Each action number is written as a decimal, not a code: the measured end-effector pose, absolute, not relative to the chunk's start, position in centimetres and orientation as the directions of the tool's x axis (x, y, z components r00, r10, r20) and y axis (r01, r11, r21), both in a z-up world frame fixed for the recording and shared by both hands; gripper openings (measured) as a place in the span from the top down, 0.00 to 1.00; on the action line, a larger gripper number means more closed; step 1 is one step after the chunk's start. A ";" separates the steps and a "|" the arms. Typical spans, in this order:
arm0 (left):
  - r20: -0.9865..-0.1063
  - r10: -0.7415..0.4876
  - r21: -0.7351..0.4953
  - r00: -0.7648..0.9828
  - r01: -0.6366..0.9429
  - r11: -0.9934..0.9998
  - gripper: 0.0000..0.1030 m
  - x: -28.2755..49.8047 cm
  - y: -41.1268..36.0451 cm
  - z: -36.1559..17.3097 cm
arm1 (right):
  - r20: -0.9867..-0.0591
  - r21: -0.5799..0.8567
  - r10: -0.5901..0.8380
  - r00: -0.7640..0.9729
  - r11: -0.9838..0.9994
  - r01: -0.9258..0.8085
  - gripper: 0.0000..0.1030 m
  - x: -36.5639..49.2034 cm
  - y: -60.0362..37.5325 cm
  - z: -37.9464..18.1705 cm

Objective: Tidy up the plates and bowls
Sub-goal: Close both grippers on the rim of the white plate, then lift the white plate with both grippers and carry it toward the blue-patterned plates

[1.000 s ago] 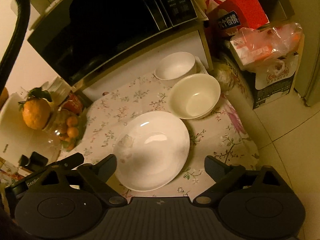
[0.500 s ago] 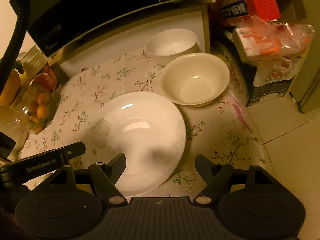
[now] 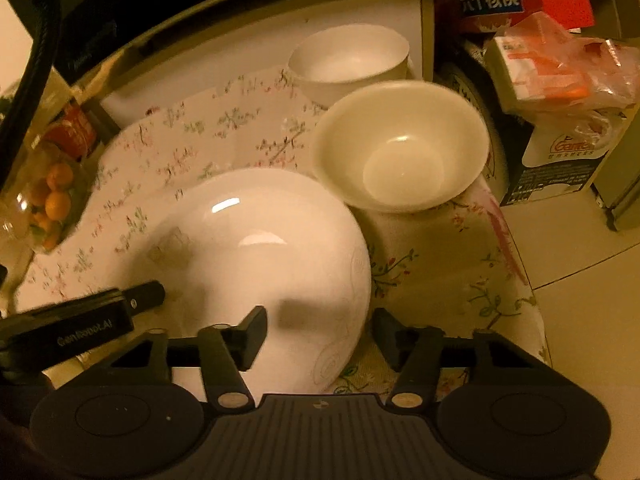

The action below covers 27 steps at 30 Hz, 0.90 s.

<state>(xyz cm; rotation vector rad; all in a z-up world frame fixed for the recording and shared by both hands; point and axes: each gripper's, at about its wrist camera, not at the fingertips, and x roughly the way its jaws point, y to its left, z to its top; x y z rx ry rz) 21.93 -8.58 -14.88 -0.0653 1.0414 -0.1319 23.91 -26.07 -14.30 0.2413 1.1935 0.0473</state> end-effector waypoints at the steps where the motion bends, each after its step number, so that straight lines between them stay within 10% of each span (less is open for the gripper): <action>1: -0.856 -0.141 -0.113 0.498 0.086 0.990 0.61 21.9 -8.8 -14.9 | -0.916 0.203 0.157 0.368 0.975 0.088 0.58 23.9 -26.0 -14.5; 27: -0.812 -0.180 -0.130 0.556 0.128 0.983 0.89 21.1 -9.4 -14.3 | -0.902 0.182 0.117 0.415 0.976 0.121 0.87 22.9 -27.3 -13.5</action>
